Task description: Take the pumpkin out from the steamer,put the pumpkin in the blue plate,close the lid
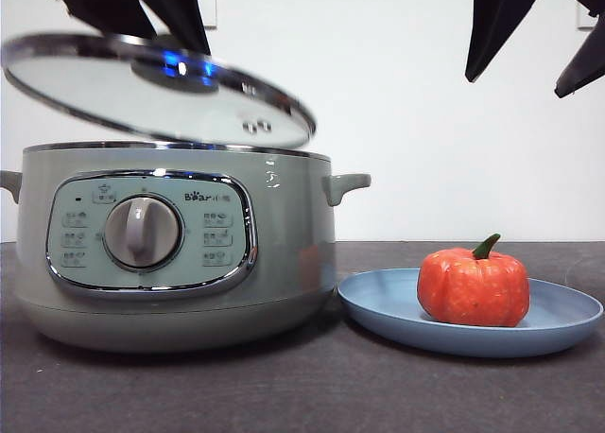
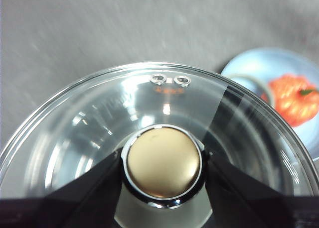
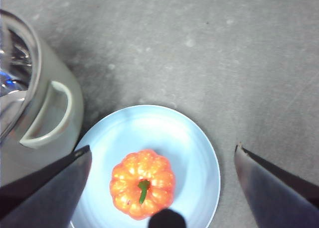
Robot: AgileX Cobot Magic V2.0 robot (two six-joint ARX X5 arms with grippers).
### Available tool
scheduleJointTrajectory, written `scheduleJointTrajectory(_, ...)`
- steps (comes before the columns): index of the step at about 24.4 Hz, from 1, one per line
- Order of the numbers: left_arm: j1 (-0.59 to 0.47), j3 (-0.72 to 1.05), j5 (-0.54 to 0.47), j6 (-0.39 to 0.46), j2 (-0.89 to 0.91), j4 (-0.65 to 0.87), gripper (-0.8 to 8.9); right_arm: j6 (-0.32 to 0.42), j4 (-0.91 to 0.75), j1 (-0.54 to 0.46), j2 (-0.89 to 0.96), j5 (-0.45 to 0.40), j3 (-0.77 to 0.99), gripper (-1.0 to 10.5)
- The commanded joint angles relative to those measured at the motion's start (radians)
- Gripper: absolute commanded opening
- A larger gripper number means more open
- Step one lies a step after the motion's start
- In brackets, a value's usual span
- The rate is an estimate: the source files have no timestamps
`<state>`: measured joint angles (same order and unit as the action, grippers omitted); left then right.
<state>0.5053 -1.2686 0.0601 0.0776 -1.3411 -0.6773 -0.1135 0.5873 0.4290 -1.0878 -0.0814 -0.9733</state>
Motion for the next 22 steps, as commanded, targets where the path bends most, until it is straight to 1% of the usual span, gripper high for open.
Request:
scheduleJointTrajectory(1, 0.002, -0.016, 0.001, -0.005, -0.029, 0.041, -0.08, -0.008, 0.002, -0.008, 0.002, -0.003, 0.009, 4.7)
scheduleJointTrajectory(6, 0.009, -0.015, 0.001, -0.004, -0.077, 0.043, -0.08, -0.008, 0.005, -0.010, 0.002, -0.003, 0.009, 4.7)
scheduleJointTrajectory(22, 0.033, -0.007, -0.008, -0.003, -0.084, 0.048, -0.08, -0.008, 0.013, -0.010, 0.002, -0.004, 0.009, 4.7)
